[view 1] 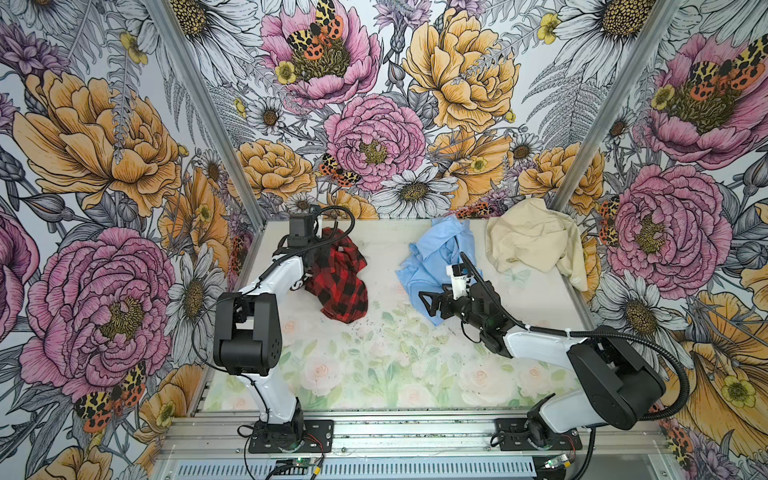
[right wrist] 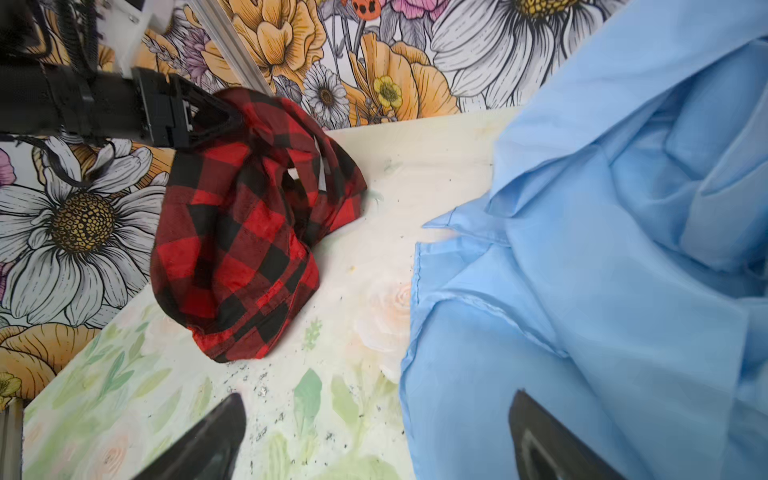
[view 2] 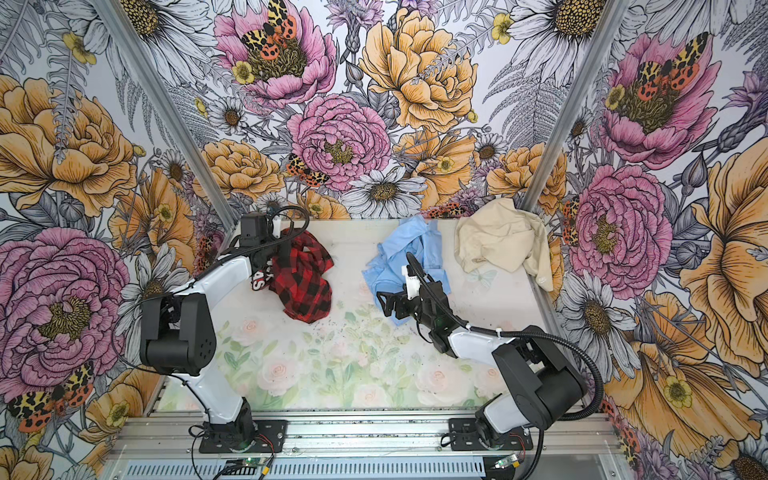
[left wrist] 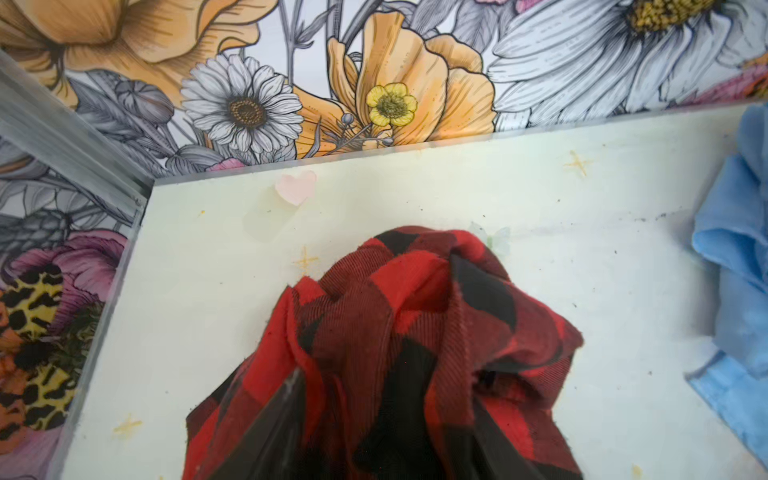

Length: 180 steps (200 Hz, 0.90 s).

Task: Pick out a specific cloth from the pile
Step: 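Set the plaid shirt down in the corner and open left gripper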

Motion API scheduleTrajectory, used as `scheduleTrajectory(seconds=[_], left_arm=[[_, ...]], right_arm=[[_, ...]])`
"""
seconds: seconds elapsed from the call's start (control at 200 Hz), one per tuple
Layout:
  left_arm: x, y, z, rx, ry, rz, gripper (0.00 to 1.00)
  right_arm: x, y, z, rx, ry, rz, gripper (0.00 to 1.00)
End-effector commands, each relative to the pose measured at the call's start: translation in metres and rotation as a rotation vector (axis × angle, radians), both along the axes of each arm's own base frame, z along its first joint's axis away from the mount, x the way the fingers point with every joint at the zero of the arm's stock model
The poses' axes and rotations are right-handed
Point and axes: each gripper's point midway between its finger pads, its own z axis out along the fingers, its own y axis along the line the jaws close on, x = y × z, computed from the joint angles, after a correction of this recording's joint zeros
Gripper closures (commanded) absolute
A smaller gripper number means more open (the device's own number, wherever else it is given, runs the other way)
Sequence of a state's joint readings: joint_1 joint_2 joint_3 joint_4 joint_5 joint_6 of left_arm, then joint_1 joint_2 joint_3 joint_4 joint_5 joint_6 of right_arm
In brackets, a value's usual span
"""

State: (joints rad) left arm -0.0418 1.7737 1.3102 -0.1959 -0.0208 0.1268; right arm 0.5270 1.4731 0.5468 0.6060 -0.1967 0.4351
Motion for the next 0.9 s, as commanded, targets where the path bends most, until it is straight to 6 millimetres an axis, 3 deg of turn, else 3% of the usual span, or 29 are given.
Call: scheduleTrajectory(seconds=[0.0, 0.18, 0.315, 0.425, 0.561, 0.661, 0.741, 0.896], left_arm=[[-0.001, 0.014, 0.021, -0.056, -0.025, 0.078, 0.31], [-0.026, 0.02, 0.059, 0.043, -0.05, 0.088, 0.02], [-0.06, 0.006, 0.077, 0.23, -0.009, 0.064, 0.01], [-0.098, -0.028, 0.058, 0.263, 0.102, -0.003, 0.01], [-0.136, -0.058, 0.039, 0.142, 0.164, -0.004, 0.02], [-0.155, -0.062, 0.022, 0.007, 0.192, 0.076, 0.11], [-0.167, -0.065, 0.003, -0.04, 0.196, 0.121, 0.12], [-0.167, -0.067, -0.038, -0.118, 0.187, 0.167, 0.12]], right_arm=[[0.006, 0.007, 0.03, 0.051, -0.091, 0.016, 0.02], [0.007, 0.009, 0.028, 0.046, -0.079, 0.022, 0.02], [0.006, 0.009, 0.026, 0.047, -0.077, 0.023, 0.01], [0.006, 0.007, 0.025, 0.036, -0.08, 0.016, 0.02], [0.007, 0.005, 0.026, 0.022, -0.087, 0.008, 0.01], [0.007, 0.007, 0.024, 0.024, -0.081, 0.015, 0.01], [0.006, 0.009, 0.026, 0.032, -0.079, 0.022, 0.02], [0.004, 0.009, 0.029, 0.034, -0.086, 0.025, 0.01]])
